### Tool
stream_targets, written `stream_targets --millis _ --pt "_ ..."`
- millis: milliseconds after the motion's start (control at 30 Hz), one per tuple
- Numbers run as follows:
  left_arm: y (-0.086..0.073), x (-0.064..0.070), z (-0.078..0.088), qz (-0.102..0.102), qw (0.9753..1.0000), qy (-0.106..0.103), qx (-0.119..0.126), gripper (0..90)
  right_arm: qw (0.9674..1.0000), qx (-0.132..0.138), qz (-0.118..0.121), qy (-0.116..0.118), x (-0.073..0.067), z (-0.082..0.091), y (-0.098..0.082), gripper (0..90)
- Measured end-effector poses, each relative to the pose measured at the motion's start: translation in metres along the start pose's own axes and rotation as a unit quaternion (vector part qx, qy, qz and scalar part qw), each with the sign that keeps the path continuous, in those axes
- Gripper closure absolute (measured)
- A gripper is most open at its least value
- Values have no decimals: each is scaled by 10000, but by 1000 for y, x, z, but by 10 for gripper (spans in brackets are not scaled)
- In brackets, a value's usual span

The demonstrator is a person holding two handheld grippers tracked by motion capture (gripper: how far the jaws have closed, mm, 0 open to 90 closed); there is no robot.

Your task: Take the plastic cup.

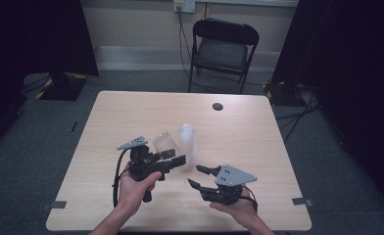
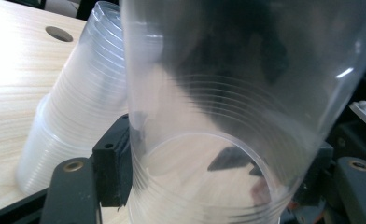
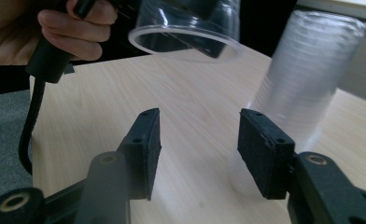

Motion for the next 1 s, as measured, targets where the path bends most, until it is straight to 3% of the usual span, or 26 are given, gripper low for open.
stream_targets --millis 133,200,233,333,433,567,800,867,1000 --pt "0 3 2 34 9999 -96 -27 315 9997 135 136 -120 -2 -6 6 529" --pt "0 5 2 101 9998 -142 -54 319 9990 334 181 -245 3 -9 10 533" --pt "0 6 1 319 9991 -278 -90 321 9987 374 194 -297 5 -10 11 546" --pt "-2 4 -1 291 9992 -230 -119 326 9977 521 220 -365 7 -10 14 559" --pt "-7 2 -3 439 9984 -277 -206 327 9967 674 211 -390 8 -10 16 592" --pt "-11 2 -6 463 9981 -288 -277 330 9959 726 241 -473 10 -10 18 605" --pt "-12 4 -7 614 9969 -412 -286 330 9951 826 294 -466 7 -9 20 643" --pt "-13 7 -8 755 9952 -540 -314 330 9946 886 307 -445 7 -9 21 662" --pt "-15 10 -10 834 9937 -662 -342 332 9946 915 289 -389 7 -11 22 663"
Point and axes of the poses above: each handheld gripper's, and its own axes: z roughly backward along the jaws, y roughly out of its top, x roughly to its right, the point moved 8 cm from there along -z, roughly forward along the jaws, and after that the axes turned 7 degrees about y, right-handed, at the moved point
